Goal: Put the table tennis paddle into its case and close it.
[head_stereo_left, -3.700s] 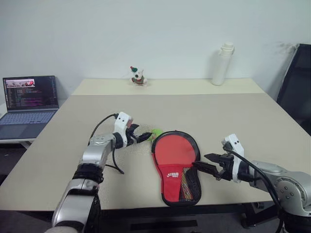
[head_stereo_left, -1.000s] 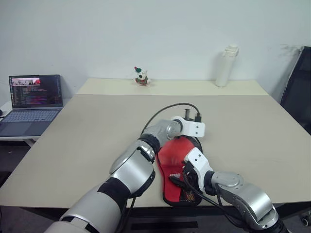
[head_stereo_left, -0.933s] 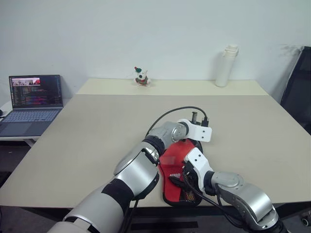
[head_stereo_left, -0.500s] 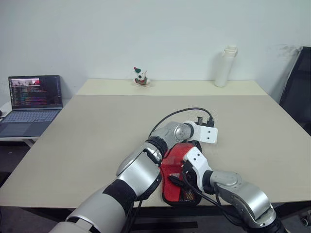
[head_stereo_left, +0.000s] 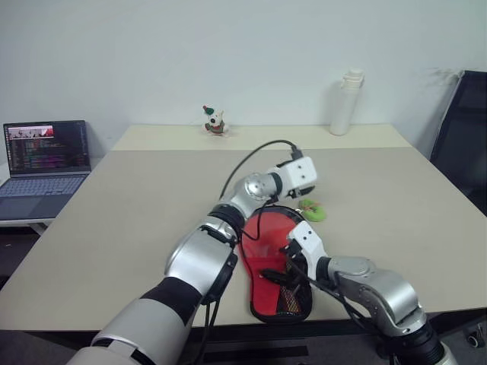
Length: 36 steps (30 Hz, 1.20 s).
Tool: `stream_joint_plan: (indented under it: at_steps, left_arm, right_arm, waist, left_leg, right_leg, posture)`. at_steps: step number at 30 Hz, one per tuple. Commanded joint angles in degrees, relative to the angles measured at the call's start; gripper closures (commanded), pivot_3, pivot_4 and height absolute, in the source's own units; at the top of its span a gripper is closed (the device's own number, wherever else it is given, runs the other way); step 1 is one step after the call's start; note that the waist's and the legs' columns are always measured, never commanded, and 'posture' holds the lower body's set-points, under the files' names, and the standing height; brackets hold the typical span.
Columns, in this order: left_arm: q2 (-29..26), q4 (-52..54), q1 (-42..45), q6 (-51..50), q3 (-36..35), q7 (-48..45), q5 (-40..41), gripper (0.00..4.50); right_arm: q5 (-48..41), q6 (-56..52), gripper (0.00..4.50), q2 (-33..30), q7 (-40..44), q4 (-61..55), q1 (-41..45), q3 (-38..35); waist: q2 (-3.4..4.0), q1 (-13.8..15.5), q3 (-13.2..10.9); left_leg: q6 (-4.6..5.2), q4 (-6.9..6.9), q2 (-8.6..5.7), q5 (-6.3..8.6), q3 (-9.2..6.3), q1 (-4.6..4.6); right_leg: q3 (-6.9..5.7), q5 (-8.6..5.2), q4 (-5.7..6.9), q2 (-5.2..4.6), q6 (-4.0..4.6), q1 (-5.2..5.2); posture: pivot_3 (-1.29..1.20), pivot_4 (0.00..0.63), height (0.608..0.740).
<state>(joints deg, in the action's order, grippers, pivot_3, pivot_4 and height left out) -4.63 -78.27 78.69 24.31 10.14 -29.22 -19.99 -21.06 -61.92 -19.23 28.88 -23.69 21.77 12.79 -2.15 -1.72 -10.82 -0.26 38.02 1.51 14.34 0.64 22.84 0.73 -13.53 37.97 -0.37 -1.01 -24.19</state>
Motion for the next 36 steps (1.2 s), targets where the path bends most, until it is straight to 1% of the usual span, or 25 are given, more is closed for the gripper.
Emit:
stream_joint_plan:
  at_steps: [1, 4, 7, 9, 13, 17, 19, 21, 26, 30, 33, 36]
  left_arm:
    - [-1.9, 3.1, -2.2, -0.1, -3.9, -6.4, 5.3, 1.04]
    - [-5.4, 5.5, -6.9, -2.1, -7.7, -18.0, 11.2, 1.04]
    - [-9.4, 8.5, -11.3, -3.9, -8.7, -27.0, 14.1, 1.04]
    - [-10.8, 11.2, -13.7, -6.1, -9.5, -31.6, 16.6, 1.04]
    - [-12.1, 19.2, -20.1, -9.9, -8.8, -38.0, 19.5, 1.04]
    - [-11.7, 28.5, -26.7, -14.4, -6.9, -39.4, 20.5, 1.04]
    - [-11.4, 32.2, -29.1, -16.9, -6.2, -38.6, 20.6, 1.04]
    - [-11.3, 35.1, -31.0, -18.1, -5.2, -38.1, 20.2, 1.04]
    - [-11.4, 38.8, -33.2, -20.1, -3.4, -36.7, 20.0, 1.04]
    - [-11.7, 39.6, -33.8, -20.3, -2.4, -35.9, 19.8, 1.04]
    - [-11.8, 40.1, -34.2, -20.5, -2.0, -35.6, 19.9, 1.04]
    - [-11.9, 40.9, -34.7, -20.4, -1.4, -35.6, 19.8, 1.04]
  right_arm:
    - [-6.6, -4.2, 0.00, -0.5, 1.8, -6.3, 1.3, -7.4]
    - [-12.8, -8.5, 0.00, -2.7, 3.7, -9.8, 2.6, -14.8]
    - [-15.1, -10.0, 0.00, -6.7, 4.5, -9.9, 4.0, -19.3]
    - [-15.3, -9.3, 0.00, -8.8, 4.2, -8.1, 5.4, -21.1]
    - [-9.7, -3.5, 0.00, -10.8, 0.6, 0.7, 8.6, -20.9]
    - [-2.9, 3.5, 0.00, -7.9, -4.9, 13.4, 13.6, -18.2]
    - [-0.6, 6.9, 0.00, -6.0, -6.3, 19.5, 15.8, -16.9]
    - [2.1, 10.9, 0.00, -4.2, -7.5, 26.2, 18.0, -15.7]
    - [6.8, 21.2, 0.00, 0.0, -11.1, 44.5, 23.9, -16.0]
    - [9.7, 28.4, 0.00, 1.1, -12.0, 56.7, 26.5, -15.7]
    - [11.1, 31.1, 0.00, 1.2, -11.5, 61.3, 27.2, -15.3]
    - [11.4, 31.3, 0.00, 1.1, -10.8, 62.7, 27.1, -15.3]
  waist:
    - [0.00, 0.0, 0.0]
    - [0.02, 0.0, 0.0]
    - [0.03, -0.1, 0.0]
    - [0.03, -0.1, 0.0]
    - [0.03, 0.2, 0.0]
    - [0.03, 0.2, 0.0]
    - [0.03, 0.1, 0.0]
    - [0.05, 0.0, 0.0]
    - [0.06, 0.0, 0.0]
    - [0.06, 0.0, 0.0]
    - [0.06, 0.0, 0.0]
    - [0.08, 0.0, 0.0]
  left_leg:
    - [0.00, -0.02, 0.02, 0.00, -0.01, 0.05]
    - [-0.01, -0.02, 0.02, 0.00, -0.03, 0.08]
    - [-0.01, -0.02, 0.03, 0.01, -0.01, 0.03]
    - [0.00, -0.02, 0.03, 0.00, -0.02, 0.02]
    - [0.00, -0.01, 0.04, 0.00, -0.01, 0.05]
    - [0.00, 0.00, 0.02, 0.00, 0.01, 0.03]
    - [0.00, 0.00, 0.00, 0.00, 0.02, 0.03]
    - [0.00, 0.00, 0.04, 0.00, 0.02, 0.04]
    - [0.01, 0.00, 0.06, 0.00, 0.02, 0.02]
    - [0.01, -0.02, 0.06, 0.00, 0.02, 0.04]
    - [0.01, -0.03, 0.05, 0.00, 0.03, 0.05]
    - [0.01, -0.02, 0.04, 0.00, 0.02, 0.00]
  right_leg:
    - [0.02, 0.00, -0.01, -0.04, 0.01, -0.04]
    - [-0.01, 0.02, -0.04, -0.13, 0.04, -0.05]
    - [0.03, 0.05, -0.01, -0.13, 0.09, -0.06]
    - [0.01, 0.03, 0.01, -0.11, 0.07, -0.07]
    - [-0.03, 0.01, 0.03, -0.12, 0.04, -0.02]
    - [0.05, 0.05, 0.00, -0.18, 0.09, -0.01]
    - [0.13, 0.17, 0.02, -0.19, 0.29, -0.05]
    - [0.12, 0.18, 0.02, -0.15, 0.30, -0.07]
    - [0.13, 0.19, 0.08, -0.13, 0.32, -0.06]
    - [0.13, 0.19, 0.04, -0.15, 0.33, -0.07]
    - [0.15, 0.19, 0.02, -0.18, 0.33, -0.07]
    - [0.16, 0.20, 0.05, -0.20, 0.32, -0.05]
  posture:
    - [0.00, 0.150, 0.740]
    - [0.00, 0.150, 0.740]
    - [0.00, 0.150, 0.740]
    - [0.00, 0.150, 0.740]
    - [0.00, 0.150, 0.740]
    - [0.00, 0.150, 0.740]
    - [0.00, 0.150, 0.740]
    - [0.00, 0.150, 0.740]
    - [0.00, 0.150, 0.740]
    - [0.00, 0.150, 0.740]
    - [0.00, 0.150, 0.740]
    - [0.00, 0.150, 0.740]
